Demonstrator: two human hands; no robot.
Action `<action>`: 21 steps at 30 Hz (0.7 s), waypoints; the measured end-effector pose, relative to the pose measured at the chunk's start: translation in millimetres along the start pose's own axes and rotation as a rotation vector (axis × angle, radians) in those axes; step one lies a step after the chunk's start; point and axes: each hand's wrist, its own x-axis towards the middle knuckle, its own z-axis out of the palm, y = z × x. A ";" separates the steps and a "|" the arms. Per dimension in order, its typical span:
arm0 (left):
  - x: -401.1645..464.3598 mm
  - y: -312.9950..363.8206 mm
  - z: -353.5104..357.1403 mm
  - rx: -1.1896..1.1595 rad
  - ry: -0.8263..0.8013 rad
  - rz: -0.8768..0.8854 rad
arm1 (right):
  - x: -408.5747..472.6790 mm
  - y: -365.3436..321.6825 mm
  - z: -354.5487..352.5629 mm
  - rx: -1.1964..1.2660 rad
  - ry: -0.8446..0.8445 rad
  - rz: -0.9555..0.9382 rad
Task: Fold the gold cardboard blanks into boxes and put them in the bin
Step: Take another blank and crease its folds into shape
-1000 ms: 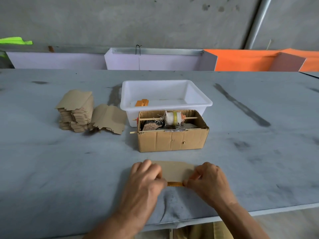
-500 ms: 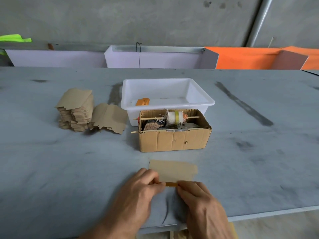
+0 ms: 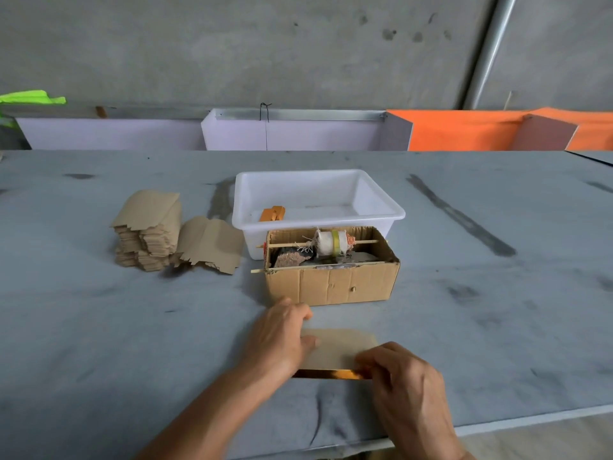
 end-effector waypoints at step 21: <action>-1.5 -6.2 -15.4 -0.181 -0.105 -0.113 | 54.9 -7.6 12.1 -0.113 -0.321 -0.142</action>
